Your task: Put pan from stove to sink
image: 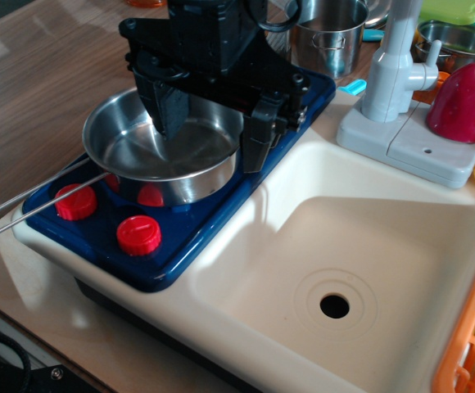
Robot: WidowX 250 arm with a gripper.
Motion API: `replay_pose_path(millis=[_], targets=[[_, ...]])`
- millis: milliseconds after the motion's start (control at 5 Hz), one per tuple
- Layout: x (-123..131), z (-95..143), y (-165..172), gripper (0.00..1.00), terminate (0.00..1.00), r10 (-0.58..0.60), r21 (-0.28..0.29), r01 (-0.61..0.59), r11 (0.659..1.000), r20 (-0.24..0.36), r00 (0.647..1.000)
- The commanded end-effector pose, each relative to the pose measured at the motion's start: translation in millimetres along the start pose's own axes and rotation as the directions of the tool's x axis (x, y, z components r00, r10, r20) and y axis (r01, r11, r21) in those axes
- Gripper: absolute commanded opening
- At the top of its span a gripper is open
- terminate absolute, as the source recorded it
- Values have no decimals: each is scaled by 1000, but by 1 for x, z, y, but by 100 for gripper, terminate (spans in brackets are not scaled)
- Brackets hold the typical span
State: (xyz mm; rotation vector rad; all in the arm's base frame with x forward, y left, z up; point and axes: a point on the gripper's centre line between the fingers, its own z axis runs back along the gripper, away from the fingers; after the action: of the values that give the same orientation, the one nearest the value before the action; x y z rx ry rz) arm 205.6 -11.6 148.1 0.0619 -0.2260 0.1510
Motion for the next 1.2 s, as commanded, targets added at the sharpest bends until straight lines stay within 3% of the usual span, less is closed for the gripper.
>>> replay_pose_path(millis=[0, 200, 600, 1000], targets=[[0, -8, 4, 100, 0, 8, -24, -6, 1000, 61, 998], [-4, -12, 2, 0, 0, 10, -5, -9, 1000, 69, 998], [-4, -9, -14, 0, 0, -4, -25, 6, 1000, 93, 996], [0, 17, -75, 0, 0, -47, 76, 42, 996, 71, 996]])
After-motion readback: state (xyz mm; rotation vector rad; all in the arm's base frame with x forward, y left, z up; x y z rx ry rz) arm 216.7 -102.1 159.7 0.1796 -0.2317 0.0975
